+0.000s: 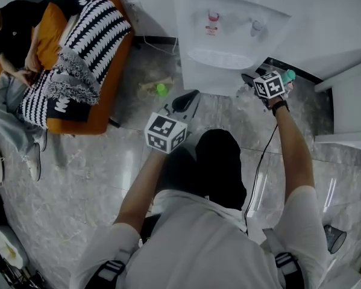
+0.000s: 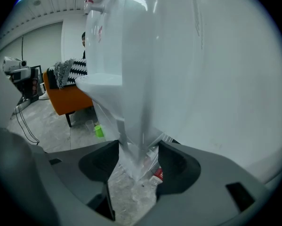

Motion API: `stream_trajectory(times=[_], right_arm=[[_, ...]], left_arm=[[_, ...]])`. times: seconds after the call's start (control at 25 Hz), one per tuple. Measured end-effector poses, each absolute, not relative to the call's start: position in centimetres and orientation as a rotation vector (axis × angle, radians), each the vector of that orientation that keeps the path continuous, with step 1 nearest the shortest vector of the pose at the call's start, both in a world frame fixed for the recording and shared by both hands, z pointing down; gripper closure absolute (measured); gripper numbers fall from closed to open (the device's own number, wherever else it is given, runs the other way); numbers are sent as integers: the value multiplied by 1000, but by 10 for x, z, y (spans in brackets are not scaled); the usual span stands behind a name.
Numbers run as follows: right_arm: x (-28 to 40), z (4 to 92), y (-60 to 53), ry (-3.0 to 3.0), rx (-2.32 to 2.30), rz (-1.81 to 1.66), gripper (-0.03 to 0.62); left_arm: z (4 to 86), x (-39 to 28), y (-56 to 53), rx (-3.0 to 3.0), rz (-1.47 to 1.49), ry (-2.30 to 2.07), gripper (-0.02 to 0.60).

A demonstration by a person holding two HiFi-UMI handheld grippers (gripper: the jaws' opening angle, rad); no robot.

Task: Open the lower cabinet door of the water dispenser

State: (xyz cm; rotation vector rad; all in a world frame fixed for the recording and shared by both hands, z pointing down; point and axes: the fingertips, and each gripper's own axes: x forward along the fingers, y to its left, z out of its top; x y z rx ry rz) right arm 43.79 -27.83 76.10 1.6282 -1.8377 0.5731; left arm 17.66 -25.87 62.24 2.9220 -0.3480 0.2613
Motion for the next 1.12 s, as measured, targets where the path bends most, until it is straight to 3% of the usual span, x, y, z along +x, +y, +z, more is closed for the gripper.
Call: stream_trajectory(times=[1.12], right_arm=[[398, 758, -222, -1953, 1445, 546, 416]], left_arm=[[614, 197, -229, 2952, 260, -336, 568]])
